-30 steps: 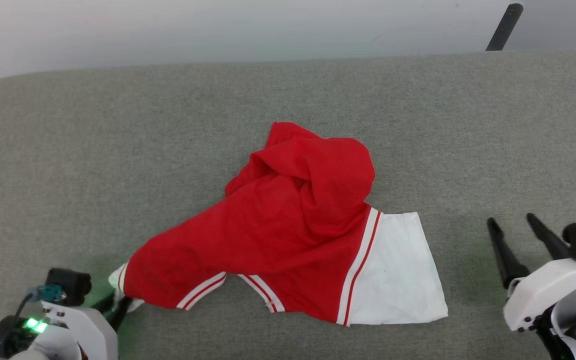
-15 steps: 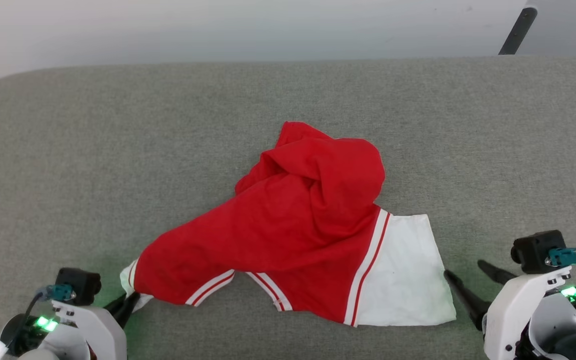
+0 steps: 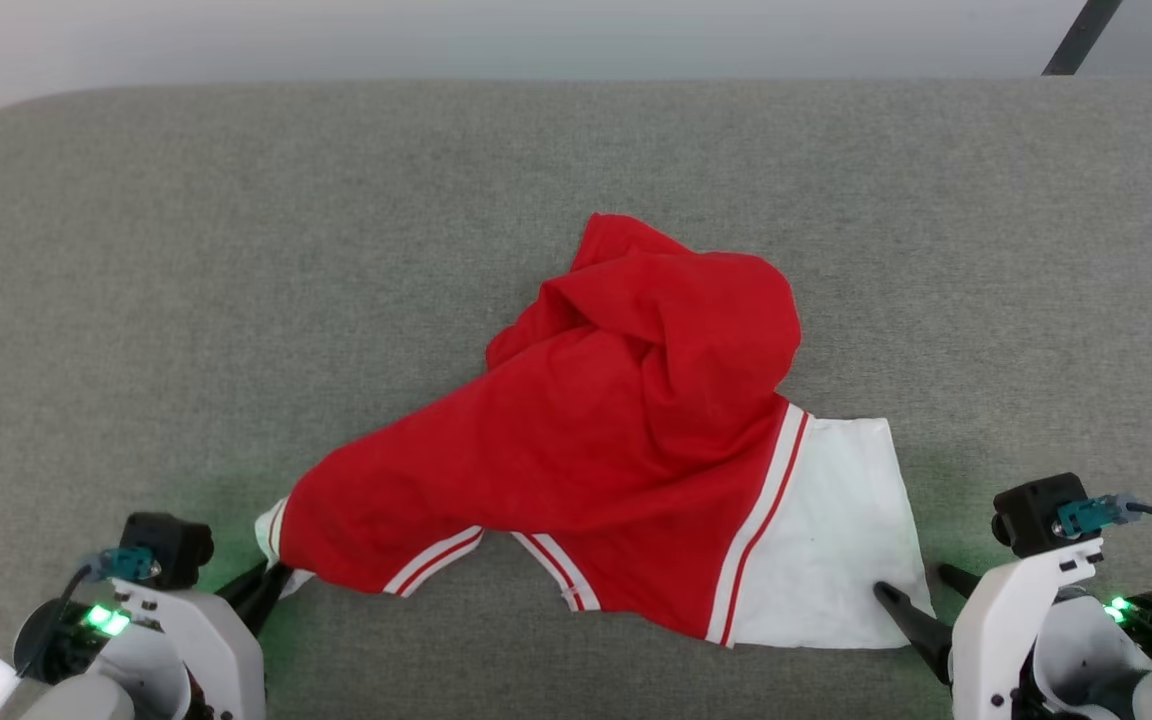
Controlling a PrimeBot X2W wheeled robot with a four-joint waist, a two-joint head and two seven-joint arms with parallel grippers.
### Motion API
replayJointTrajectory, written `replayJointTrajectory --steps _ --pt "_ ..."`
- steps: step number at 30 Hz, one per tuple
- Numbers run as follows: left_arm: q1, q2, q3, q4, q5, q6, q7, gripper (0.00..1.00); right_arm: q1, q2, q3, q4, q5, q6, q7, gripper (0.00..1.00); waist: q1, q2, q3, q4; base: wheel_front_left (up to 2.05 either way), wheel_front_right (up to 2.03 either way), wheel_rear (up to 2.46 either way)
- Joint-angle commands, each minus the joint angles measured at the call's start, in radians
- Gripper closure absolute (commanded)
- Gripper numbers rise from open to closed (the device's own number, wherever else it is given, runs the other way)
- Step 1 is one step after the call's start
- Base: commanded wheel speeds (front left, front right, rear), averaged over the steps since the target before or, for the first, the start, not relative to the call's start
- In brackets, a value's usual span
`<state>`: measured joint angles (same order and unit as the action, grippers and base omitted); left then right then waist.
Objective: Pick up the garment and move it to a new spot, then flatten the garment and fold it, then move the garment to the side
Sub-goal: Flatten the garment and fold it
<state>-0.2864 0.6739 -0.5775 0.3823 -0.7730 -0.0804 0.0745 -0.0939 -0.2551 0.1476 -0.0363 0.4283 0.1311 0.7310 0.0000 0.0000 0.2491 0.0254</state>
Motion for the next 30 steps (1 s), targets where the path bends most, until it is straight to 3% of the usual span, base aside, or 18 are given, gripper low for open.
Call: replayJointTrajectory --steps 1,2,3,5,6,12,17,30 --pt "-0.008 -0.022 -0.018 0.023 0.009 0.001 0.011 1.00 -0.016 0.013 0.012 0.044 0.008 -0.001 0.006 0.00 0.0000 0.0000 0.012 0.008 0.00 0.00 0.00" --pt "-0.011 -0.024 -0.019 0.025 0.008 -0.001 0.010 1.00 -0.025 0.013 0.016 0.063 0.006 -0.001 0.005 0.00 0.0000 0.0000 0.015 0.009 0.00 0.00 0.00" --pt "-0.014 -0.026 -0.021 0.026 0.007 -0.001 0.008 1.00 -0.031 0.018 0.011 0.087 0.003 -0.001 0.005 0.25 0.0000 0.0000 0.017 0.011 0.00 0.00 0.00" --pt "-0.021 -0.029 -0.023 0.030 0.008 -0.004 0.008 1.00 -0.045 0.027 0.010 0.132 0.002 -0.001 0.010 0.90 0.0000 0.0000 0.020 0.013 0.00 0.00 0.00" --pt "-0.026 -0.031 -0.025 0.032 0.008 -0.005 0.007 1.00 -0.050 0.028 0.019 0.152 -0.001 -0.001 0.020 1.00 0.0000 0.0000 0.021 0.015 0.00 0.00 0.00" --pt "-0.035 -0.037 -0.032 0.043 0.005 -0.012 0.009 1.00 -0.078 0.026 0.040 0.183 0.031 0.000 0.033 1.00 0.0000 0.0000 0.019 0.020 0.00 0.00 0.00" --pt "-0.043 -0.019 -0.036 0.018 -0.017 -0.023 0.039 1.00 -0.117 0.015 0.022 0.139 0.094 0.000 0.041 1.00 0.0000 0.0000 -0.006 0.025 0.00 0.00 0.00" --pt "-0.148 0.154 0.001 -0.239 -0.075 -0.034 0.249 1.00 -0.336 -0.047 -0.068 0.051 0.221 0.000 0.111 1.00 0.0000 0.0000 -0.144 0.032 0.00 0.00 0.00"
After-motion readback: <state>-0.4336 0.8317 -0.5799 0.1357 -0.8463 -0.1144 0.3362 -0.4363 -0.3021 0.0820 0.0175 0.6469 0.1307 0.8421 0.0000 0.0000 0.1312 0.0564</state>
